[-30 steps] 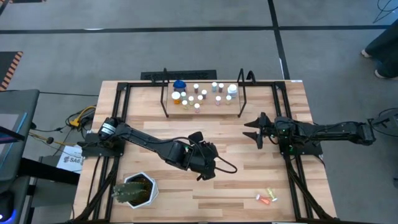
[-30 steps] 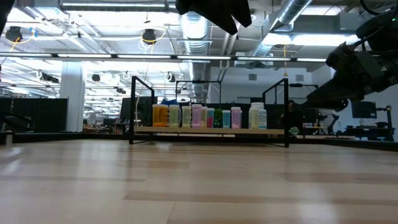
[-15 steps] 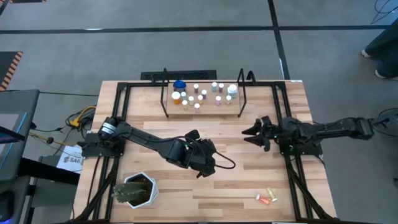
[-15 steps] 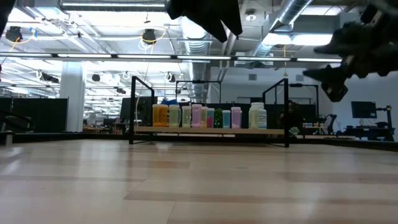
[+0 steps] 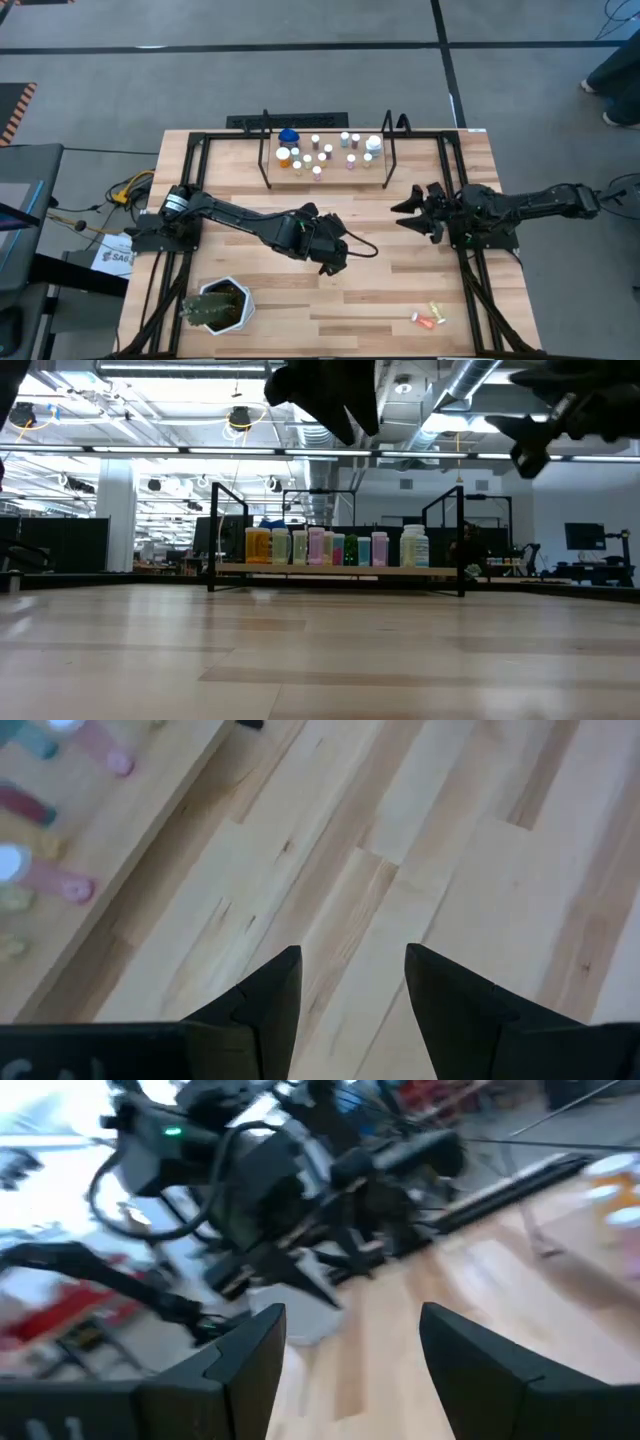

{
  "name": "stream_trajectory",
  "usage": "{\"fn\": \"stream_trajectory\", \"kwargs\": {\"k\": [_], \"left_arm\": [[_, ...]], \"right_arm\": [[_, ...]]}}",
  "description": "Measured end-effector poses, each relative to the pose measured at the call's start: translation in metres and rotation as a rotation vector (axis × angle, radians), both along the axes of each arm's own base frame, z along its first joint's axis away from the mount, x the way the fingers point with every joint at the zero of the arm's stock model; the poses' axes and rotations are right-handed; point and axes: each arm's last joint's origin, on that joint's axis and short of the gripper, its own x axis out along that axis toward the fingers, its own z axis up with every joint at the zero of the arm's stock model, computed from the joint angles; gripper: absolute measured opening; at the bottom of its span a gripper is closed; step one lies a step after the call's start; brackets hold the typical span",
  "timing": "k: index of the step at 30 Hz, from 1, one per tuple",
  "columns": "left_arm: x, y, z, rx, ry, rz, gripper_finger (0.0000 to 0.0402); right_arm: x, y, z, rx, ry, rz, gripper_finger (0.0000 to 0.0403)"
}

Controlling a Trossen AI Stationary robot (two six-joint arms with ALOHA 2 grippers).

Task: Pick and place medicine bottles onto shelf by color
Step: Put the yellow pill bottle on the shelf

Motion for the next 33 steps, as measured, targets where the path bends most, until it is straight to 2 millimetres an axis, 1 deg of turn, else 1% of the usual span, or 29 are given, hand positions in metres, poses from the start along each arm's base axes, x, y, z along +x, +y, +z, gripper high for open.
{"fn": "stream_trajectory", "kwargs": {"k": [2, 5, 8, 13, 15, 17, 21, 24, 28, 33], "left_arm": [[-0.003, 0.001, 0.002, -0.003, 0.006, 0.027, 0.0167], [-0.013, 0.002, 0.01, -0.002, 0.024, 0.049, 0.0167], [-0.023, 0.0, 0.016, 0.038, 0.06, 0.033, 0.0167], [-0.034, -0.011, 0.015, 0.109, 0.163, -0.082, 0.0167], [-0.036, -0.016, 0.015, 0.124, 0.175, -0.12, 0.0167], [-0.038, -0.023, 0.015, 0.131, 0.178, -0.145, 0.0167], [-0.043, -0.043, 0.014, 0.099, 0.152, -0.177, 0.0167], [-0.047, -0.06, 0.015, 0.047, 0.112, -0.178, 0.0167], [-0.052, -0.082, 0.016, -0.018, 0.031, -0.169, 0.0167], [-0.053, -0.102, 0.021, -0.066, -0.086, -0.174, 0.0167]], "right_arm": [[0.004, -0.002, 0.01, -0.024, 0.078, -0.039, 0.0253], [0.01, -0.003, 0.027, -0.039, 0.205, -0.091, 0.0253], [0.014, -0.005, 0.034, -0.044, 0.395, -0.167, 0.0253], [0.022, -0.005, 0.043, 0.089, 0.708, -0.262, 0.0253], [0.025, -0.002, 0.046, 0.153, 0.832, -0.259, 0.0253], [0.028, 0.004, 0.049, 0.179, 0.965, -0.244, 0.0253], [0.032, 0.02, 0.056, 0.144, 1.2, -0.158, 0.0253], [0.034, 0.035, 0.062, 0.065, 1.332, -0.057, 0.0253], [0.034, 0.063, 0.066, -0.151, 1.422, 0.147, 0.0253], [0.03, 0.104, 0.056, -0.431, 1.421, 0.422, 0.0253]]}}
